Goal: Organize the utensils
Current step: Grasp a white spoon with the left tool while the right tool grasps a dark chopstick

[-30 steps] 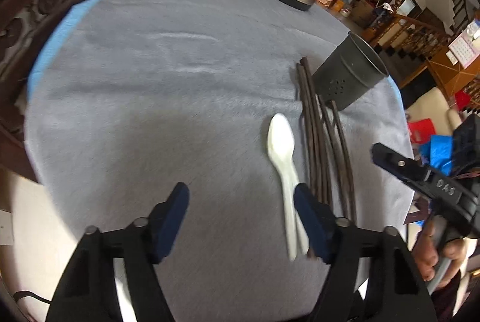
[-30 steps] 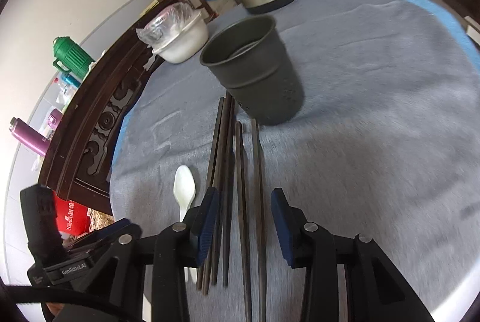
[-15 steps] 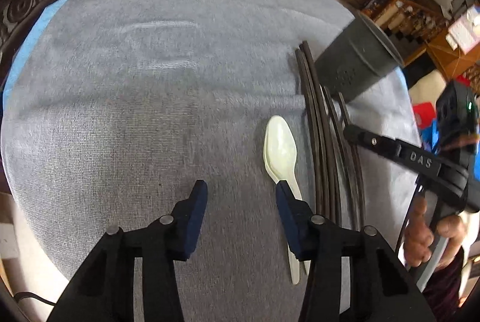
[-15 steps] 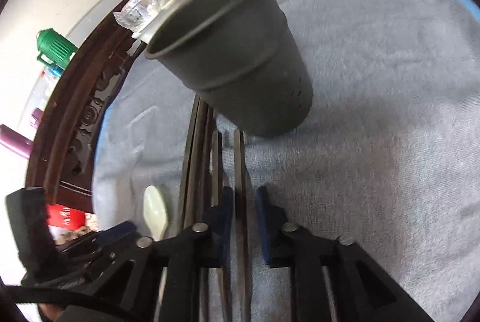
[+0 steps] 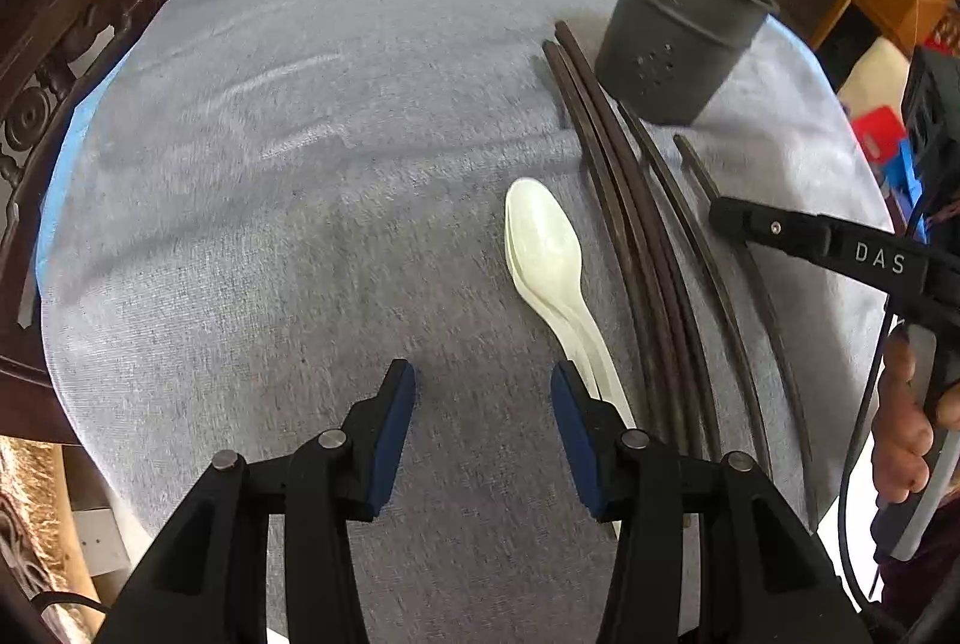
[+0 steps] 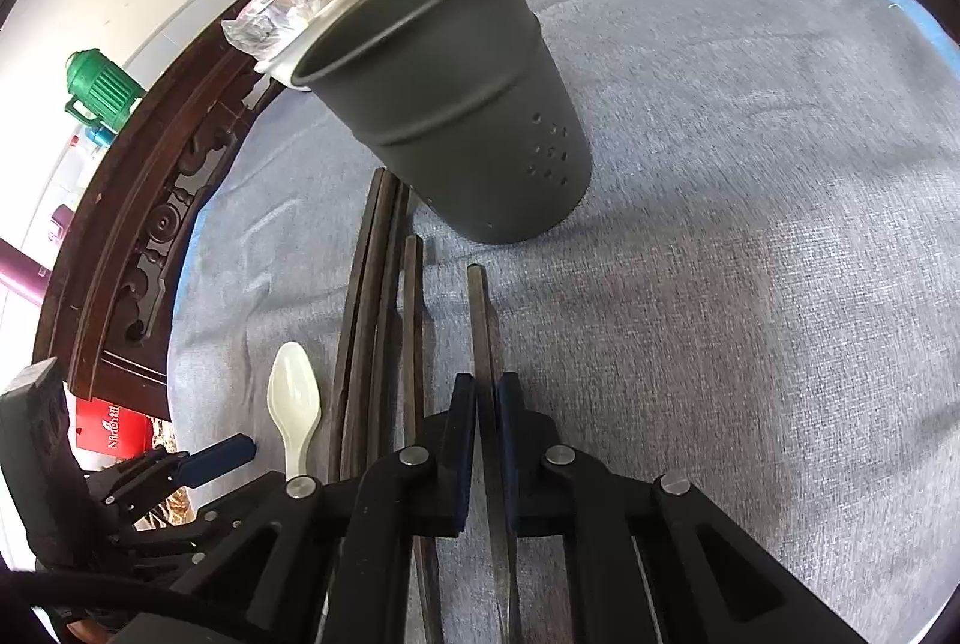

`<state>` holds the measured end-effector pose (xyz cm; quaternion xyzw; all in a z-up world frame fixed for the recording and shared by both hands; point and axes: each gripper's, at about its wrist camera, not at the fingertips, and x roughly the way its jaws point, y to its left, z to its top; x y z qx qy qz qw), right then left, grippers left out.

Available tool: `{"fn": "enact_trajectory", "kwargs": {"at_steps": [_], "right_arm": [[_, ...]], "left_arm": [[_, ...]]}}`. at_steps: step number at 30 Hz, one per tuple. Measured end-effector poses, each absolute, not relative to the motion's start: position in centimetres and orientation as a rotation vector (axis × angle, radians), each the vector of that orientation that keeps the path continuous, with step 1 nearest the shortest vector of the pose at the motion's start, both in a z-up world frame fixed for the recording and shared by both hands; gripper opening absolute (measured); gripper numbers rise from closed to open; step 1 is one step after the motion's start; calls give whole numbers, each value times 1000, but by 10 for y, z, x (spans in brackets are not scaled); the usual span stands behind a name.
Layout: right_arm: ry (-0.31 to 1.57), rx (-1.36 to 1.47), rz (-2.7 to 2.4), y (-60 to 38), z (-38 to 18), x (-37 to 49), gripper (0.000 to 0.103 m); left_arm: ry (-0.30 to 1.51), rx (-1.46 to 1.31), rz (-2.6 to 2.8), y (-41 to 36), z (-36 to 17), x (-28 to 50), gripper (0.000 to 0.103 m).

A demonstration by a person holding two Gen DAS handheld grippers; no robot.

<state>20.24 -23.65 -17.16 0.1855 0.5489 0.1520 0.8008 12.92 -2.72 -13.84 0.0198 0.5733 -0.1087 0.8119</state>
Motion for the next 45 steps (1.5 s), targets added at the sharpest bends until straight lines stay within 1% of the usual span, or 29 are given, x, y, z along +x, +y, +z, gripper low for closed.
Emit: {"fn": "enact_trajectory", "kwargs": {"at_steps": [9,20,23,30,38,39,40,42,43,44,45], "right_arm": [[1145,424,358,-251,-172,193,8],[1129,438,377,-253,-171,193,8],[1126,437,380,-253,-171,193,8],[1131,446,388,-256,-172,194,8],[1211,387,393,-247,-167,214,8],[1220,376,387,-245,-166,218,8],[1225,368,384,-243,-166,221,11],[1231,324,377,-235,-165,227,11],[1229,295,373,-231,-164,230,11],[1227,264,369,-227,-163,232,10],[1228,236,361,-224,-162,235,8]], "left_arm": [[1251,-70,-274,-28,-133,115,49],[1220,-56,-282,-40,-115,123,49],[1243,-45,-258,-44,-124,131,49],[1230,-20,-251,-50,-126,148,49],[1223,24,-270,-68,-123,183,49],[1221,27,-270,-61,-130,197,49],[1219,32,-270,-63,-130,200,46],[1210,44,-273,-65,-130,207,39],[1205,50,-273,-64,-130,209,30],[1204,50,-272,-65,-131,210,19],[1206,38,-282,-64,-131,214,12]]}}
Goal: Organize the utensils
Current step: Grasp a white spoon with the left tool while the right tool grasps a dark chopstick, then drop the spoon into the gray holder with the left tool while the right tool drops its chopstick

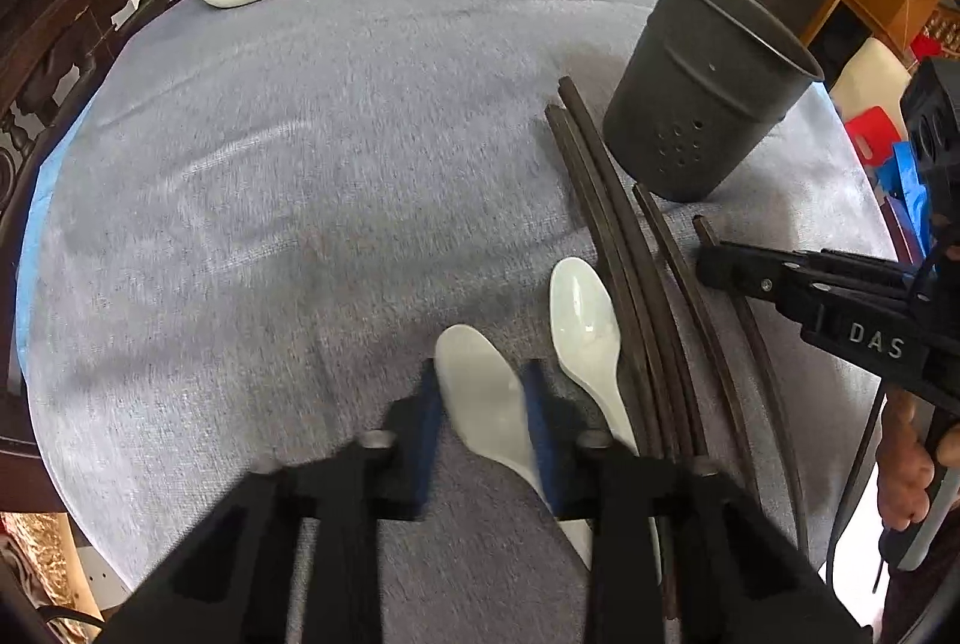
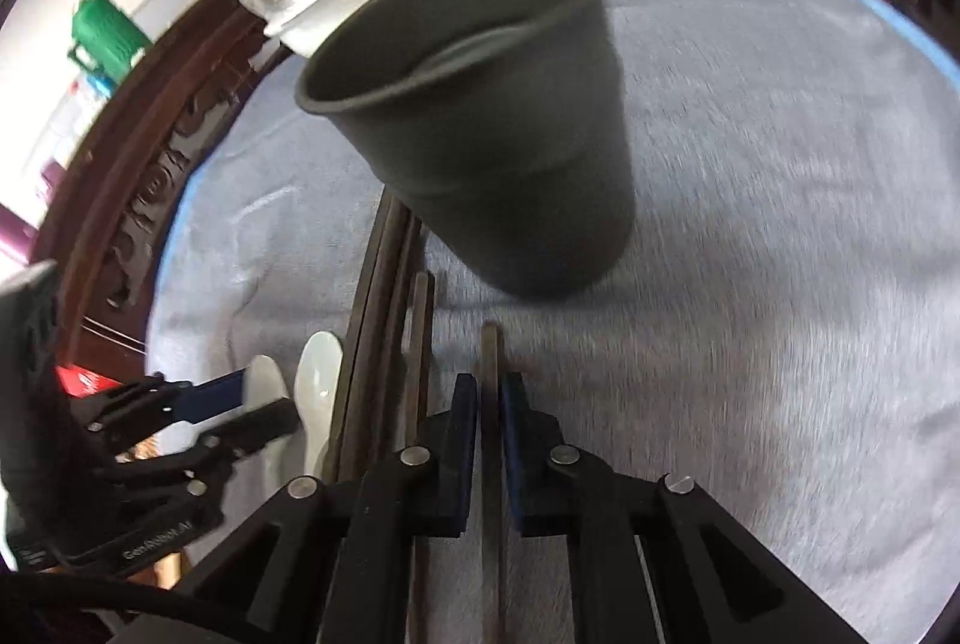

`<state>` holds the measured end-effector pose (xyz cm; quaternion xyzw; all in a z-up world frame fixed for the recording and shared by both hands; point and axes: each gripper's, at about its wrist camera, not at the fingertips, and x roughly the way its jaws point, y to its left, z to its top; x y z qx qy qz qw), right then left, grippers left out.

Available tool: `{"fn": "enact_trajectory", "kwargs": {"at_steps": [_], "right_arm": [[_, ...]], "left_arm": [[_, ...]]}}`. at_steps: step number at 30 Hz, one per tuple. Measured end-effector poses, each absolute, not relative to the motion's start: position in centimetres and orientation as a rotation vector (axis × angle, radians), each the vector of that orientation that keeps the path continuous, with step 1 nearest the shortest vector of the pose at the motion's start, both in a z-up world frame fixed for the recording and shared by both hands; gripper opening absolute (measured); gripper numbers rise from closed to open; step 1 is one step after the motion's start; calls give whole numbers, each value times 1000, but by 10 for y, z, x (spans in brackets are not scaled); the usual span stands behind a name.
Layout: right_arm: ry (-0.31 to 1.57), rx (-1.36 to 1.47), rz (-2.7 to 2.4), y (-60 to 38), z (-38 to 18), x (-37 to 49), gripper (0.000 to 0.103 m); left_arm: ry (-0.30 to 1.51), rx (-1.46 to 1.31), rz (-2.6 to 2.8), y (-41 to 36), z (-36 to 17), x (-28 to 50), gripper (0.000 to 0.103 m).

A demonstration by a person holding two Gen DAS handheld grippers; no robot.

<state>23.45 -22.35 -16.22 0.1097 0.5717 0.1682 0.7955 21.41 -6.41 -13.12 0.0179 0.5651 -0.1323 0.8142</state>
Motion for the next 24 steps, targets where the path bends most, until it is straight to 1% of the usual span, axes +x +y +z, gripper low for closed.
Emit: {"fn": "enact_trajectory", "kwargs": {"at_steps": [4,6,9,14,16,20,24], "right_arm": [[1215,166,331,-217,-157,233,6],[1188,186,361,-218,-149,227,6],[1134,238,394,-228,-132,221,6],[978,317,434,-248,-93,214,6],[917,341,437,-253,-80,210,6],[760,417,422,-275,-47,203,6],[605,500,390,-291,-13,203,6]], "left_arm": [[1209,-29,-309,-45,-136,227,7],[1176,-33,-311,-37,-131,223,7],[1109,-39,-334,-34,-109,224,7],[991,-34,-357,-34,-63,231,7],[937,-42,-358,-35,-43,223,7],[827,-85,-349,-34,-7,216,7],[709,-130,-332,-39,30,226,7]]}}
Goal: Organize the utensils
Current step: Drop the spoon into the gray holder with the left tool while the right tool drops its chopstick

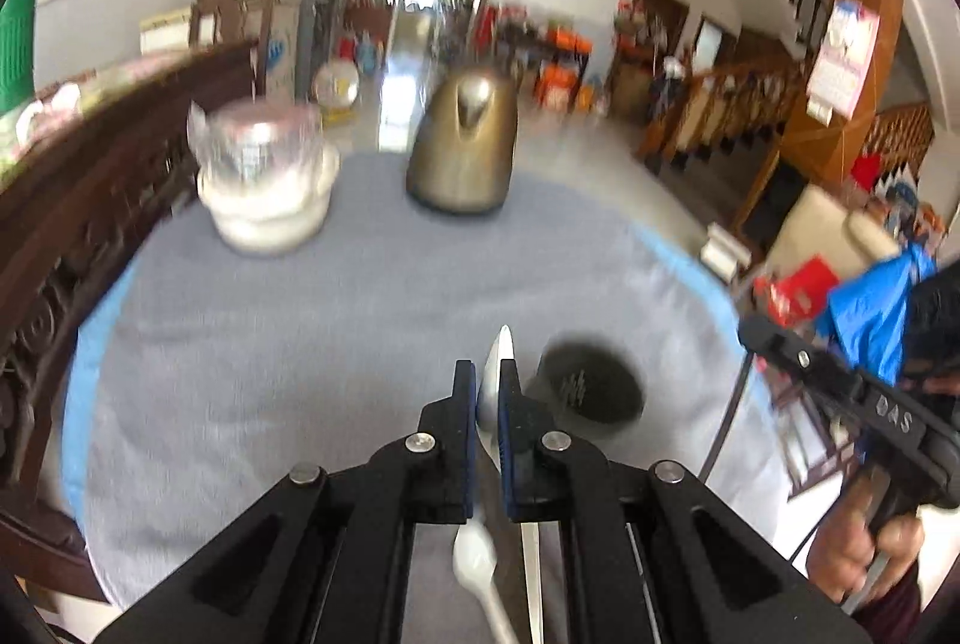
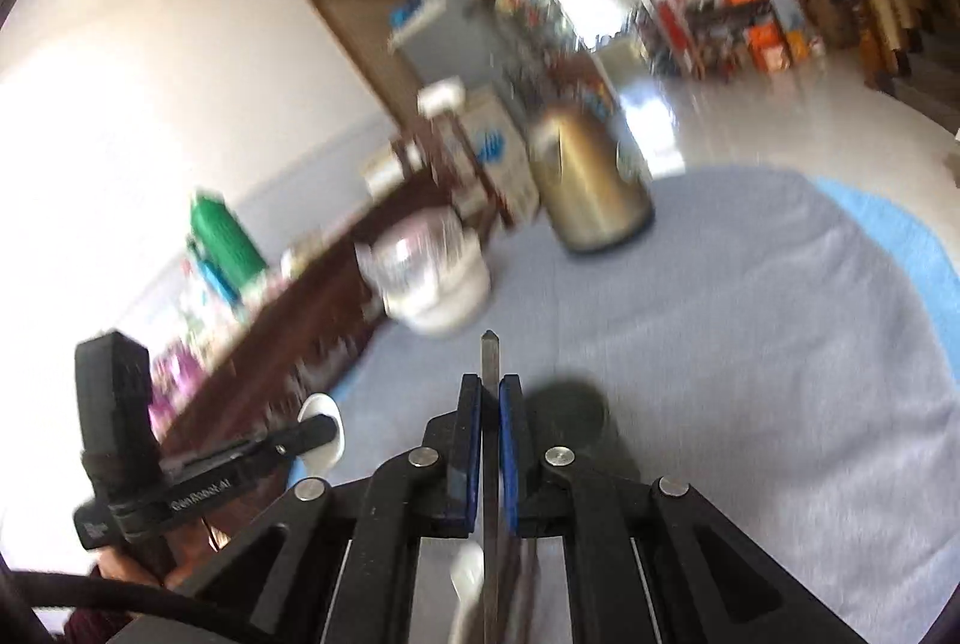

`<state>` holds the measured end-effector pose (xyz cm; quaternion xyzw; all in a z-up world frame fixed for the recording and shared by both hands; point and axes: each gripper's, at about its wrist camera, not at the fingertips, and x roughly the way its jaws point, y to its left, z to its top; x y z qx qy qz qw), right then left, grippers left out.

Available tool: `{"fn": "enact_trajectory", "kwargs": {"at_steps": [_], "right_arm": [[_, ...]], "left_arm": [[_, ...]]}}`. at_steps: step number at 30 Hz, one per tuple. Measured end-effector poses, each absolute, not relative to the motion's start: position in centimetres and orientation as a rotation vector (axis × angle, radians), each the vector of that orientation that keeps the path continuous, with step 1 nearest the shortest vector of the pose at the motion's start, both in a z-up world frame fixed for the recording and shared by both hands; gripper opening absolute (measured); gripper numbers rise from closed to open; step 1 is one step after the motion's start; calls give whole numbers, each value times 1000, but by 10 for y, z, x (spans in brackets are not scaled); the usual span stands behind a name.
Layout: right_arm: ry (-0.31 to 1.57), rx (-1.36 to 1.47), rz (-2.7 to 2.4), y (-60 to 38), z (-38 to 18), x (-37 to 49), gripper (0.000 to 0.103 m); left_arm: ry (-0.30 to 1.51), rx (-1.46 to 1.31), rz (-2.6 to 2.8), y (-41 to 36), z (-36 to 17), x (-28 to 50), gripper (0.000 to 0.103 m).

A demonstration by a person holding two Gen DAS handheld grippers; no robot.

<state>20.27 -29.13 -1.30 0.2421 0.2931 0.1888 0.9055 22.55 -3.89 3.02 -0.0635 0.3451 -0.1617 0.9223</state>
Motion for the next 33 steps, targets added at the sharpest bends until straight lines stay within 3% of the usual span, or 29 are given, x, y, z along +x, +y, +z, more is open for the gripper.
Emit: {"fn": "enact_trajectory", "kwargs": {"at_steps": [7,14,22,33], "right_arm": [[407,549,347,-305,42,214,6],[262,569,245,-318,75,230,6],[224,476,131,-304,55,247,6],[294,409,172,-287,23,245,6]], "left_arm": [[496,-203,-332,-66,71,258,7],[434,-217,-305,-95,63,293,7],[444,-172,-219,-108,9,305,7],[504,-133,-248,-115,-23,290,7]]}}
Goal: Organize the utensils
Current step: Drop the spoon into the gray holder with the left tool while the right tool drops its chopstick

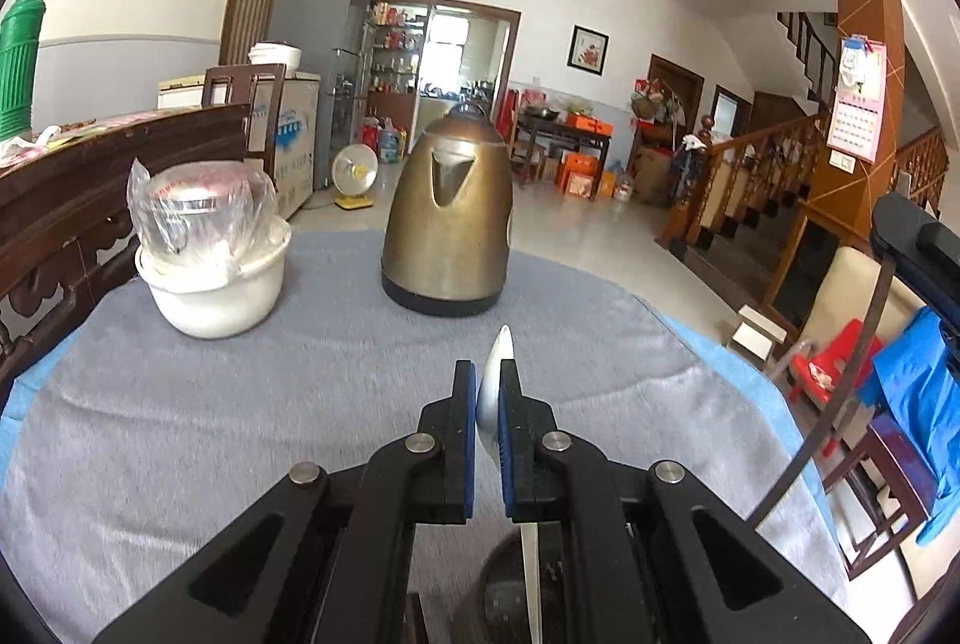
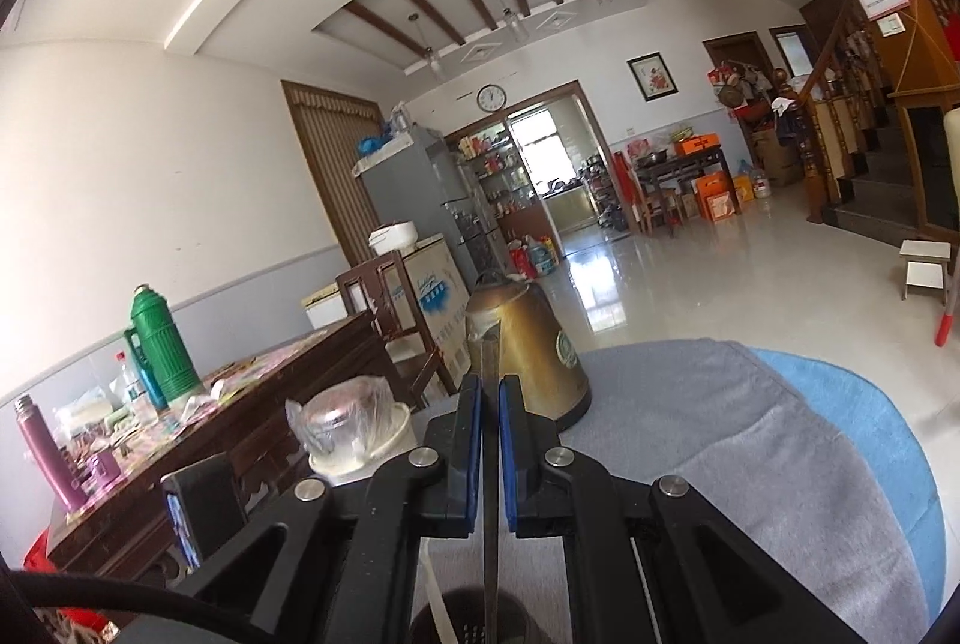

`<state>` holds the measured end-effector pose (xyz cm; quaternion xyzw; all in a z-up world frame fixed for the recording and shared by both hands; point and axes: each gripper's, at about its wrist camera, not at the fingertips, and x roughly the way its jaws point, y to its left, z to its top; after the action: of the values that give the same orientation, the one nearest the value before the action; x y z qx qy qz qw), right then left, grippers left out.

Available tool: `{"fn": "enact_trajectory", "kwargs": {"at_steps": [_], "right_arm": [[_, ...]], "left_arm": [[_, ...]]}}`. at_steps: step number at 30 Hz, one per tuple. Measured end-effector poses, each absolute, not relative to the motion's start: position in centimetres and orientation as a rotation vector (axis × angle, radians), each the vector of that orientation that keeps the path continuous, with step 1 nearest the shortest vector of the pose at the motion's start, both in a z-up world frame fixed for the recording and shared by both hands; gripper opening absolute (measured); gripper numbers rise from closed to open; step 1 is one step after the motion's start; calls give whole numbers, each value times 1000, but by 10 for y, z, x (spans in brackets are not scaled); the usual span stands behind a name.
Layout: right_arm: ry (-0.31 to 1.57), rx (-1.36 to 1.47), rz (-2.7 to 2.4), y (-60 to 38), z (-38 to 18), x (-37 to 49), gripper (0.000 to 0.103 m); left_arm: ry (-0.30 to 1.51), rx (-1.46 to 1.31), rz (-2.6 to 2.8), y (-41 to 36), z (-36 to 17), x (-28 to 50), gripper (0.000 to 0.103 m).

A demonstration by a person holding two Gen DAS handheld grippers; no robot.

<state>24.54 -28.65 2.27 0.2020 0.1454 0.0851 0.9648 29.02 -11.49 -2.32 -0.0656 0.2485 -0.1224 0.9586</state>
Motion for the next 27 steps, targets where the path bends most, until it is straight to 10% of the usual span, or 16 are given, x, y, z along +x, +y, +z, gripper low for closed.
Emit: {"fn": "enact_trajectory", "kwargs": {"at_steps": [4,8,14,27], "right_arm": [[327,420,202,-291,17,234,10],[351,442,218,-298,10,221,11],[364,516,227,-312,-2,195,17],[481,528,238,-310,-53,148,27]], "left_arm": [[516,-146,-274,-105,-21,277,10],[520,-160,-286,-91,-15,257,43],[554,-161,-267,-59,-17,220,59],[756,-157,-162,-17,-74,157,67]]}}
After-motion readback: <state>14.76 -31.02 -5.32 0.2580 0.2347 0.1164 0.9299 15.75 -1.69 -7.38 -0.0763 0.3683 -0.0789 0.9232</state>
